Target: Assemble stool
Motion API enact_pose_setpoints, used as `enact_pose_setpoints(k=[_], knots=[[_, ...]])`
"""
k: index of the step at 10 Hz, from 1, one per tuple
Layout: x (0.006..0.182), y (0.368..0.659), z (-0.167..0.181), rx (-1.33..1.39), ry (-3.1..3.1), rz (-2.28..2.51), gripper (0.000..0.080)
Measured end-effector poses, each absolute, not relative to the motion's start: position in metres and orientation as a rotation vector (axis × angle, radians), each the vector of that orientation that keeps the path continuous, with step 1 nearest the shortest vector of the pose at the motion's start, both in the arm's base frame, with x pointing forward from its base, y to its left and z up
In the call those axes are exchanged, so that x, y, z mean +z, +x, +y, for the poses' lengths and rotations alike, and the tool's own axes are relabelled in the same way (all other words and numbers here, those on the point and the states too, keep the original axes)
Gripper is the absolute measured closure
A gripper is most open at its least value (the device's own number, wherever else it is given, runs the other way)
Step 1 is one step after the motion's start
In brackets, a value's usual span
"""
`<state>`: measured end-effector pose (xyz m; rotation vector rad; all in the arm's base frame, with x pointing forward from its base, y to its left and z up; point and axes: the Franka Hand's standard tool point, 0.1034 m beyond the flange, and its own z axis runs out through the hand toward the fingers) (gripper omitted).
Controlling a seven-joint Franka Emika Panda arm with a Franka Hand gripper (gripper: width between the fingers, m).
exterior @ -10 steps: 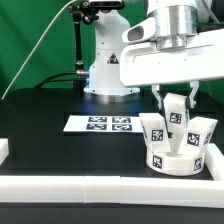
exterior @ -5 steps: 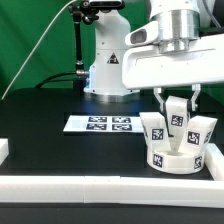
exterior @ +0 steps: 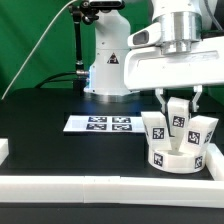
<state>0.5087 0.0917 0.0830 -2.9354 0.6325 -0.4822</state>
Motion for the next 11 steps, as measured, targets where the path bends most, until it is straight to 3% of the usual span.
enact_pose_setpoints(k=[5, 11], knots=[[0.082, 0.501, 0.085, -0.754, -2.929, 0.630, 0.0472], [0.082, 0.507, 0.078, -0.758, -2.933, 0.623, 0.0472]])
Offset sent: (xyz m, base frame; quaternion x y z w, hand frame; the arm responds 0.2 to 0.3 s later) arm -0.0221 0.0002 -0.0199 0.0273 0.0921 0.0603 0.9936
